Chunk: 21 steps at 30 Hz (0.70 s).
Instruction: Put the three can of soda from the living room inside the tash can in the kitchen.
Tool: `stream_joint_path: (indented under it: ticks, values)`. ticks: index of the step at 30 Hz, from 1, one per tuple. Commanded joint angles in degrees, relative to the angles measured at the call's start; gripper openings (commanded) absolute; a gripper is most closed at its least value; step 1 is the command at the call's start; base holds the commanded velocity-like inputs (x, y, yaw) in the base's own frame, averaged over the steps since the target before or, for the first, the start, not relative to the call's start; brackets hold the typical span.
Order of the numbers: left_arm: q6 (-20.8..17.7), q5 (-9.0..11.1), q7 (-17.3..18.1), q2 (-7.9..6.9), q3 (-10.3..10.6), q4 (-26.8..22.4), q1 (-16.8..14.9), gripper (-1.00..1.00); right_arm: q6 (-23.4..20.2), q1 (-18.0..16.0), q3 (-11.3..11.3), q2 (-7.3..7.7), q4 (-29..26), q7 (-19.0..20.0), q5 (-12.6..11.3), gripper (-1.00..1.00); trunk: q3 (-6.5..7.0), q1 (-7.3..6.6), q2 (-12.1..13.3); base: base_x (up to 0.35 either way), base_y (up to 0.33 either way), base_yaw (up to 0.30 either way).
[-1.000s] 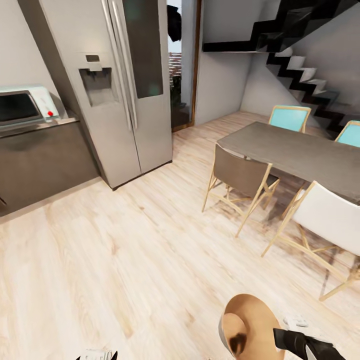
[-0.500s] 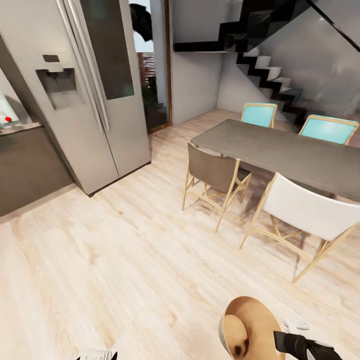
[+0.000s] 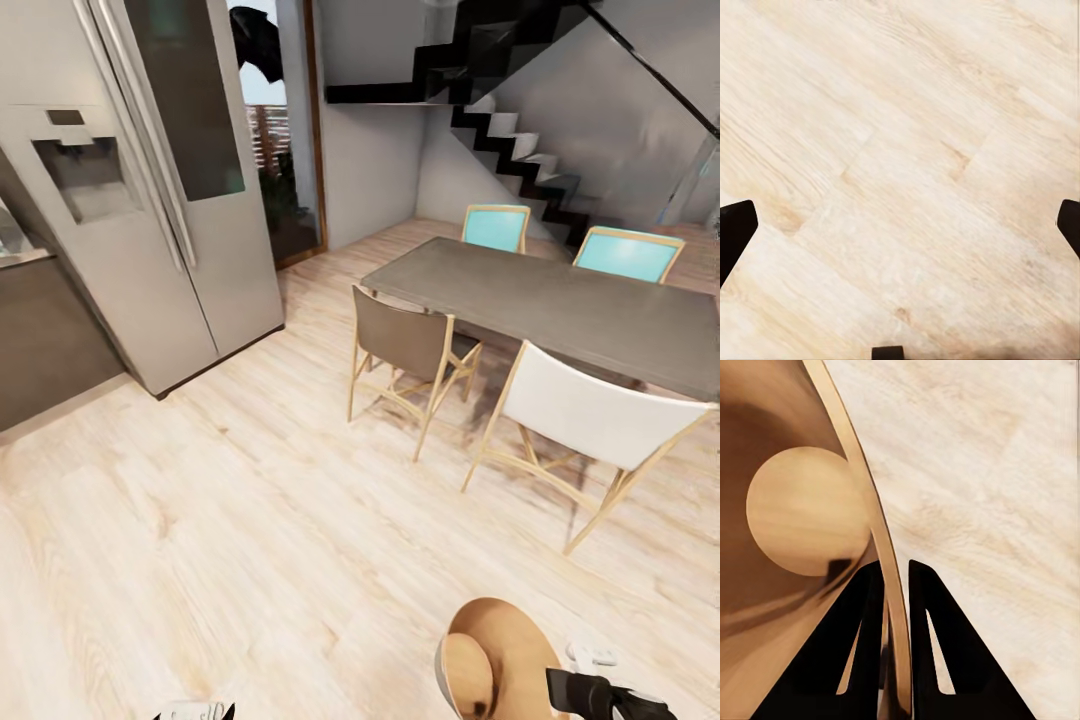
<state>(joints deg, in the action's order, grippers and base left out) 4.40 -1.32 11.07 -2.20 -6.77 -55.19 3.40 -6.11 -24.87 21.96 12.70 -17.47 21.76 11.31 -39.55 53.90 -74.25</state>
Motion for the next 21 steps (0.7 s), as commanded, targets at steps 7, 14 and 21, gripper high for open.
stream_joint_path:
  ticks: [7,14,21]
  values:
    - [0.00,-0.07,0.00,0.00,0.04,0.00,-0.03,1.00,-0.04,0.00,0.10,0.02,-0.02,0.30,-0.40,-1.00,0.00,0.00,0.00,0.000,-0.177,-0.208]
    - [0.00,-0.08,0.00,0.00,0.09,0.00,-0.03,1.00,-0.02,0.00,0.18,0.12,-0.02,0.30,-0.41,-1.00,0.00,0.00,0.00,0.000,-0.277,-0.246]
    - [0.00,-0.09,0.00,0.00,0.16,0.00,-0.05,1.00,0.03,0.00,0.18,0.20,-0.02,0.30,-0.41,-1.00,0.00,0.00,0.00,0.000,-0.289,-0.248]
